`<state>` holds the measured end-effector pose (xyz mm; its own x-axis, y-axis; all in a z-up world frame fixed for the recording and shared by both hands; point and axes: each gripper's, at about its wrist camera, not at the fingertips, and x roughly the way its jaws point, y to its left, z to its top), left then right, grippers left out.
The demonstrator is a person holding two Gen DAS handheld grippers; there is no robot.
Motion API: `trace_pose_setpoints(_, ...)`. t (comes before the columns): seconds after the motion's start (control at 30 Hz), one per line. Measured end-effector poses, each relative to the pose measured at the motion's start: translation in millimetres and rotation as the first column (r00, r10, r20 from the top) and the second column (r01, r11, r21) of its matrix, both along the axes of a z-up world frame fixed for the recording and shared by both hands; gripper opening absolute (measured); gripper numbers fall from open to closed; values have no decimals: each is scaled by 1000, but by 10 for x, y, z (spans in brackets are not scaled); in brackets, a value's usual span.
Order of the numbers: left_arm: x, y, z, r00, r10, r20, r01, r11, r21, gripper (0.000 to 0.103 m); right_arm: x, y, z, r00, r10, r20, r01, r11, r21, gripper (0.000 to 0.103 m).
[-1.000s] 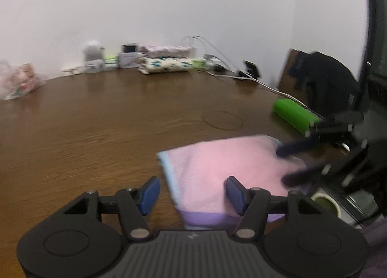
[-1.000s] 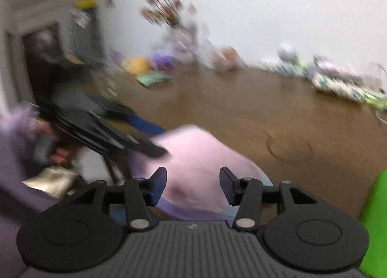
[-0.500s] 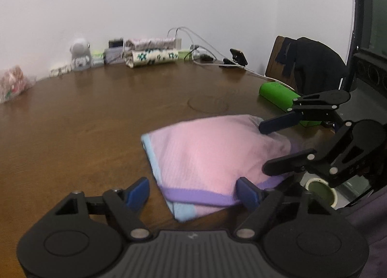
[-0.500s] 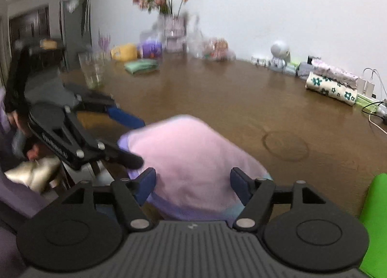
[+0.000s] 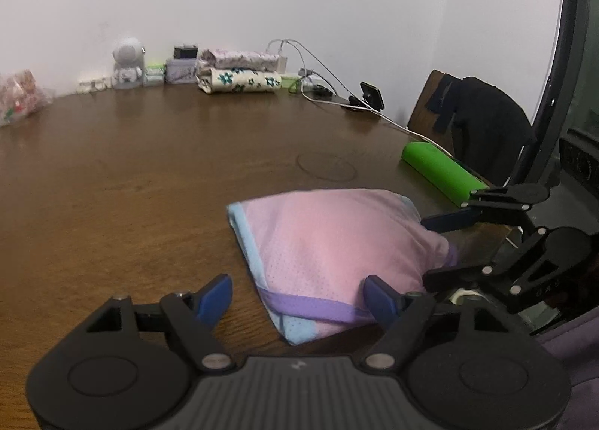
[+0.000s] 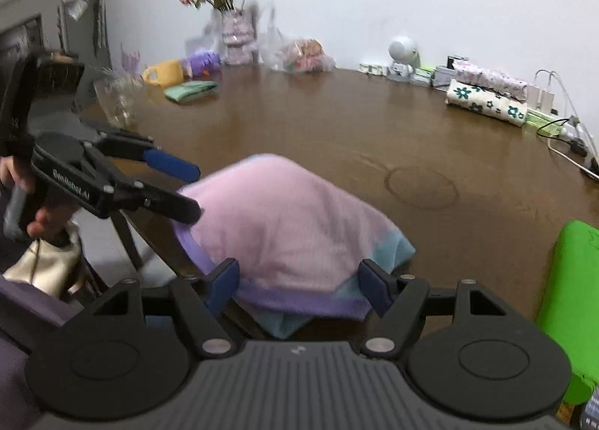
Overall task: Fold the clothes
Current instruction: 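Grasp the folded garment's purple-trimmed edge with both grippers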
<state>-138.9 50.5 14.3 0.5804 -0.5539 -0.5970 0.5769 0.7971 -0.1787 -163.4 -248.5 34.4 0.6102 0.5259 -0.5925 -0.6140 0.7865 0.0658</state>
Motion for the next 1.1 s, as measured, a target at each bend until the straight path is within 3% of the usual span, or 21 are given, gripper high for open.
trace_pose_setpoints(0.27,-51,-142,-22,996,-84,19,83,996,39,75,32,-27,-40,1000,-20,12,20,999,-43,71)
trace_pose_setpoints(0.53,115,-40,-6,999,-35,-35,34,999,-41,71,119,-141,20,999,-22,-37,23,999,30,69)
trace_pose_setpoints(0.6,113,-67,-4,998,-51,-23,50,998,-28,63,121,-120,19,999,-12,-40,13,1000,26,68)
trace_pose_setpoints(0.77,91,-165,-4,993,-116,15,115,993,37,61,126,-68,15,999,14,-47,-13,1000,17,66)
trace_pose_setpoints(0.83,98,-205,3,989,-147,15,146,988,57,48,128,-47,14,998,24,-49,-24,1000,14,59)
trace_pose_setpoints(0.9,105,-243,10,984,-178,13,176,981,76,36,130,-27,12,998,35,-52,-34,999,10,36)
trace_pose_setpoints(0.97,115,-250,6,982,-187,-2,186,980,72,31,132,-6,11,997,45,-55,-45,999,7,27)
trace_pose_setpoints(1.1,237,-153,11,983,-167,-77,165,986,-28,15,189,-33,20,996,37,-77,-33,998,57,15)
